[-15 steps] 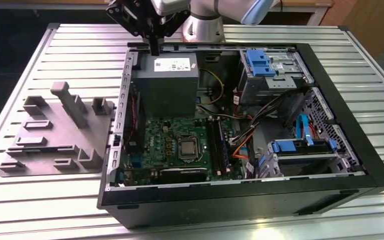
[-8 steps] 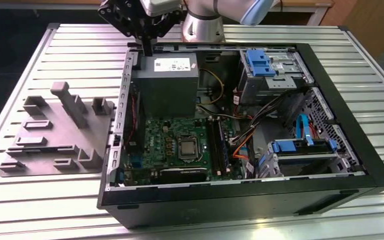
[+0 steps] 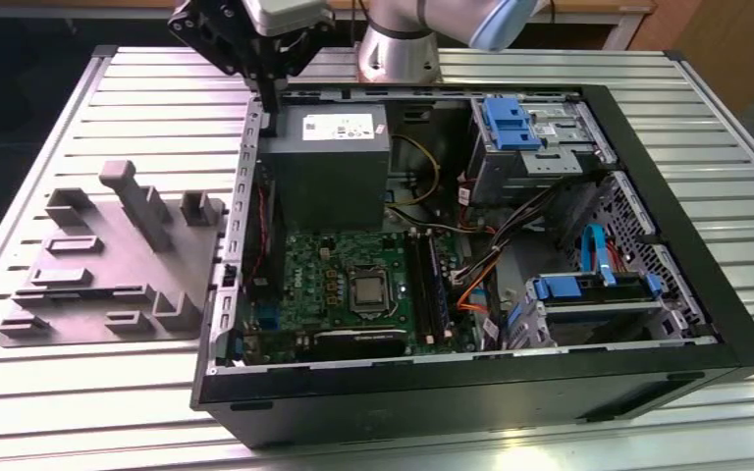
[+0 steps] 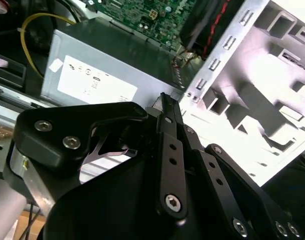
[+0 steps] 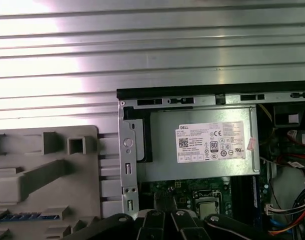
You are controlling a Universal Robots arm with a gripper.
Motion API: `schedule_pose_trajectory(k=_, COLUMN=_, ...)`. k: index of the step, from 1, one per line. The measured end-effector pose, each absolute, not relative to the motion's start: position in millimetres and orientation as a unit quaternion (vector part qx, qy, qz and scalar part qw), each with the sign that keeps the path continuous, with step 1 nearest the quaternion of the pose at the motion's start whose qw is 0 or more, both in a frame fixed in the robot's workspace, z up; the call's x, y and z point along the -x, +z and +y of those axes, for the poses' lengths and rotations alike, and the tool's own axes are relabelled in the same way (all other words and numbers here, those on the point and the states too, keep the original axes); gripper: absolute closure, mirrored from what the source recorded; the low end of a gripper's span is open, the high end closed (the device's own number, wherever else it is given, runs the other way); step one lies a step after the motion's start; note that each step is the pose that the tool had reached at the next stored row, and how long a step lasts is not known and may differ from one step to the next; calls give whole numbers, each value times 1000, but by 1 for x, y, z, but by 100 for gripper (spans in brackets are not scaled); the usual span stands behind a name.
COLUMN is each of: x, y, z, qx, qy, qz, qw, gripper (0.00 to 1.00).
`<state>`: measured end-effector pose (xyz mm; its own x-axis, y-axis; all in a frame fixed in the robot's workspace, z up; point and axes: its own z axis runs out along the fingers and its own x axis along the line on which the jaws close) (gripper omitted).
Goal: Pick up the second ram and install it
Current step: 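Reach for the second ram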
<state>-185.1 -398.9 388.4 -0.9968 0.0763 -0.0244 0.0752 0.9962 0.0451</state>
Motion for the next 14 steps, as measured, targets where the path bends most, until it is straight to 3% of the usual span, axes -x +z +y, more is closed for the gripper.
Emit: schedule_pose_trajectory(k=14, x=219, y=385, z=-399, qx=-38, qy=22, qz=999, qw=13, gripper=90)
